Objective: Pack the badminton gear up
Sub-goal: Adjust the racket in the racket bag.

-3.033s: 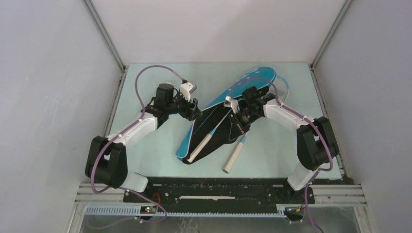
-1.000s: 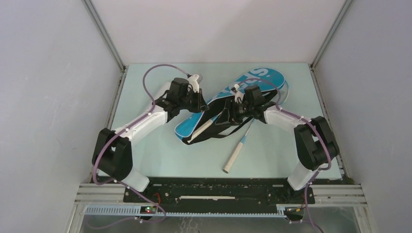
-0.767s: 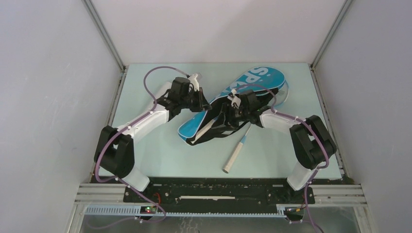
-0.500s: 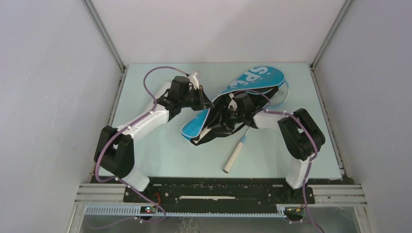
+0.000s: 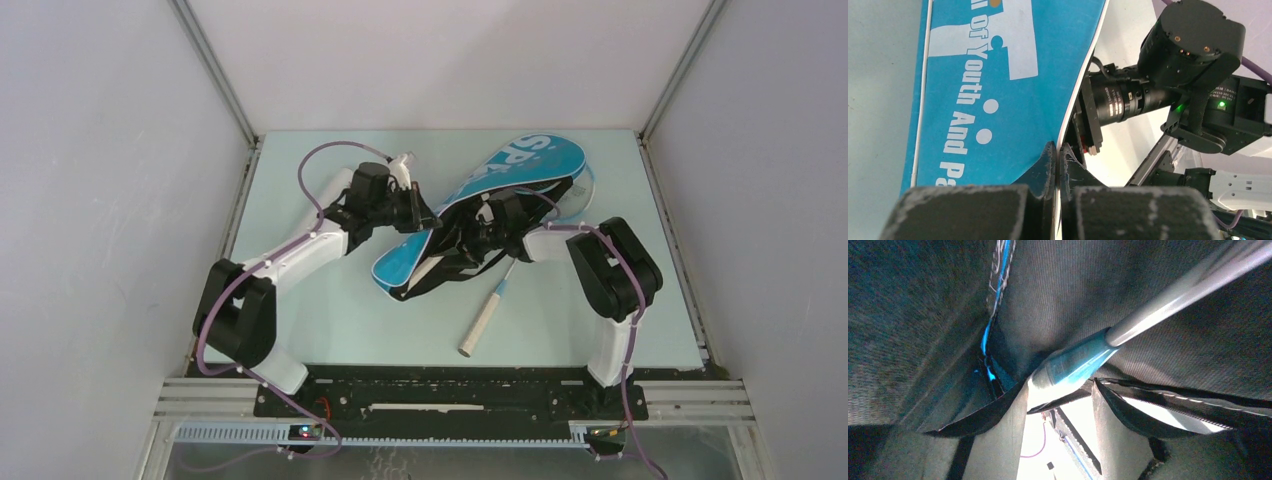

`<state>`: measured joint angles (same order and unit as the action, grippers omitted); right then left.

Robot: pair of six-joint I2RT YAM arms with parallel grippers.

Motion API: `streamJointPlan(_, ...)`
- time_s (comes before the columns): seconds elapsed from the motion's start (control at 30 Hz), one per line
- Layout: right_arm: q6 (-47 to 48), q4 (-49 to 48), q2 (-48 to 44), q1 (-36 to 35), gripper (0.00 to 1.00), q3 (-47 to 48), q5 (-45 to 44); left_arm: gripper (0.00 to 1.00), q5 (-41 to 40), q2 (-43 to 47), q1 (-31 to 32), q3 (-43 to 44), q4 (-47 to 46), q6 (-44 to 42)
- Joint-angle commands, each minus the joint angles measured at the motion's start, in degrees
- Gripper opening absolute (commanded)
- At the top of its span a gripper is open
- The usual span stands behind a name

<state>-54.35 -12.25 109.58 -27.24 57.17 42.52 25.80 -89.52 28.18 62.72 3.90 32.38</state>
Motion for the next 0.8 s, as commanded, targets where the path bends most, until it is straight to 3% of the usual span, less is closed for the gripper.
streamJointPlan(0.0, -0.7, -1.3, 0.1, 1.4, 0.59, 1.5, -1.2, 0.00, 2.2, 3.0, -0.2, -1.6, -3.6, -2.5)
streamJointPlan(0.23, -2.8, -2.4, 0.3, 1.6, 0.60, 1.5, -1.8, 0.00, 3.7, 2.5, -0.2, -1.9, -5.3, -0.7)
streamJointPlan(0.43, -5.7, -4.1, 2.8, 0.4, 0.53, 2.5, -1.0, 0.00, 4.8, 2.0, 0.1, -2.8, -8.1, 2.4)
streamJointPlan(0.6, -5.5, -3.2, 1.9, 2.8, 0.28, 2.5, 0.3, 0.00, 3.6, 2.7, 0.1, -2.9, -6.3, -3.8)
streamJointPlan(0.77, -4.6, -0.5, -1.0, 5.8, 0.00, 2.5, 1.8, 0.00, 1.3, 4.0, 0.0, -2.5, -0.6, -21.4)
